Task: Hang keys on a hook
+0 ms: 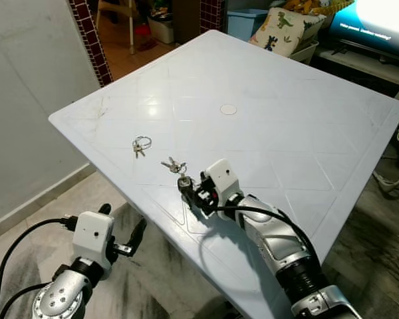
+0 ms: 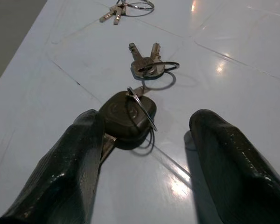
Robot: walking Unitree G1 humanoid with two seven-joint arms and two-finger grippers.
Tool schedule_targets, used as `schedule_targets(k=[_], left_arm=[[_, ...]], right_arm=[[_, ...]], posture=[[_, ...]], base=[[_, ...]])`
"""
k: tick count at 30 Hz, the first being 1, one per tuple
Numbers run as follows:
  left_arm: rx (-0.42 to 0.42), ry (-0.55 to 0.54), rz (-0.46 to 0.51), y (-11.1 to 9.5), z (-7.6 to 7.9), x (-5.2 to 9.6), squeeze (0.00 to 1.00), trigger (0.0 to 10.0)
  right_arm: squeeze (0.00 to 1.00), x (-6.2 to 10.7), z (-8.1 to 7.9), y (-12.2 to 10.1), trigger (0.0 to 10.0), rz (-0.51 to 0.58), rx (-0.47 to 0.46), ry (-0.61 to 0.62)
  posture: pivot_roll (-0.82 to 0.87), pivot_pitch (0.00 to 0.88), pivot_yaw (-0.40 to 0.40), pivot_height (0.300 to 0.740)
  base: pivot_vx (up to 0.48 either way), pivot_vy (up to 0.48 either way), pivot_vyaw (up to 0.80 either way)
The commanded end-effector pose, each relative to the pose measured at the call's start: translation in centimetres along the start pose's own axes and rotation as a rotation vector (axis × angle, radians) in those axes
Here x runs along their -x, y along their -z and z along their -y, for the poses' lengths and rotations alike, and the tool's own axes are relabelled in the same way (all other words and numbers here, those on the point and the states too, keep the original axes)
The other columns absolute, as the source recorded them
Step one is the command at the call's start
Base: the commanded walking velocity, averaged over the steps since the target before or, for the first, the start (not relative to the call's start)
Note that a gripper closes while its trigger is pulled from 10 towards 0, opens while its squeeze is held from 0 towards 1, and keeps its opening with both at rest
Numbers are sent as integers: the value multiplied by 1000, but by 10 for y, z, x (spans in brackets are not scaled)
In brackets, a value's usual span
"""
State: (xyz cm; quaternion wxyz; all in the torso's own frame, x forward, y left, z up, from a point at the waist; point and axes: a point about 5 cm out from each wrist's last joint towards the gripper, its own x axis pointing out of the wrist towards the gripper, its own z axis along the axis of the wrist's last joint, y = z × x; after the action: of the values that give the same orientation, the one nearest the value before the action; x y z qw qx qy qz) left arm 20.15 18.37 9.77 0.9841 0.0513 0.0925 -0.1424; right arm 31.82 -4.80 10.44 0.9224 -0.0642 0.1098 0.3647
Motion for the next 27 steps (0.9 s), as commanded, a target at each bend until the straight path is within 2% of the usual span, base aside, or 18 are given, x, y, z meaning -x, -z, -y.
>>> schedule_targets(k=[1, 3, 4, 7, 8, 9, 10, 13, 19, 27], left_arm=[[-2, 64, 35, -10, 6, -1, 0, 10000], [25, 98, 48, -12, 9, -4, 0, 10000], [23, 106, 49, -13, 10, -5, 0, 10000], [43, 134, 49, -13, 12, -6, 0, 10000], [49, 142, 45, -13, 13, -6, 0, 10000], [49, 142, 45, -13, 13, -6, 0, 10000], [52, 152, 40, -12, 14, -5, 0, 10000], [69, 178, 22, -9, 17, -3, 0, 10000], [137, 302, -38, -1, 30, 9, 0, 10000], [125, 299, -39, -1, 28, 7, 0, 10000]], right_arm=[[0, -2, 1, -1, 157, 6, 3, 3], [0, -3, 1, -1, 4627, 6, 8, 1], [0, -3, 1, 0, 10000, 6, 8, 2], [0, -3, 1, 0, 10000, 6, 9, 2], [0, -3, 1, 0, 4510, 6, 9, 0], [0, -3, 1, 0, 4510, 6, 9, 0], [0, -3, 2, 0, 0, 7, 6, 4], [0, -3, 3, 1, 0, 5, 5, 11], [0, -2, 5, 3, 0, 2, 5, 18], [0, -3, 5, 3, 0, 5, 3, 24]], posture=[[116, 125, 18, 740], [114, 123, 18, 740], [113, 122, 18, 740], [110, 122, 18, 740], [110, 122, 20, 740], [110, 122, 20, 740], [110, 123, 21, 740], [111, 122, 22, 740], [113, 122, 24, 740], [113, 122, 25, 740]], base=[[0, 0, 0], [0, 0, 0], [0, 0, 0], [0, 0, 0], [0, 0, 0], [0, 0, 0], [0, 0, 0], [0, 0, 0], [0, 0, 0], [0, 0, 0]])
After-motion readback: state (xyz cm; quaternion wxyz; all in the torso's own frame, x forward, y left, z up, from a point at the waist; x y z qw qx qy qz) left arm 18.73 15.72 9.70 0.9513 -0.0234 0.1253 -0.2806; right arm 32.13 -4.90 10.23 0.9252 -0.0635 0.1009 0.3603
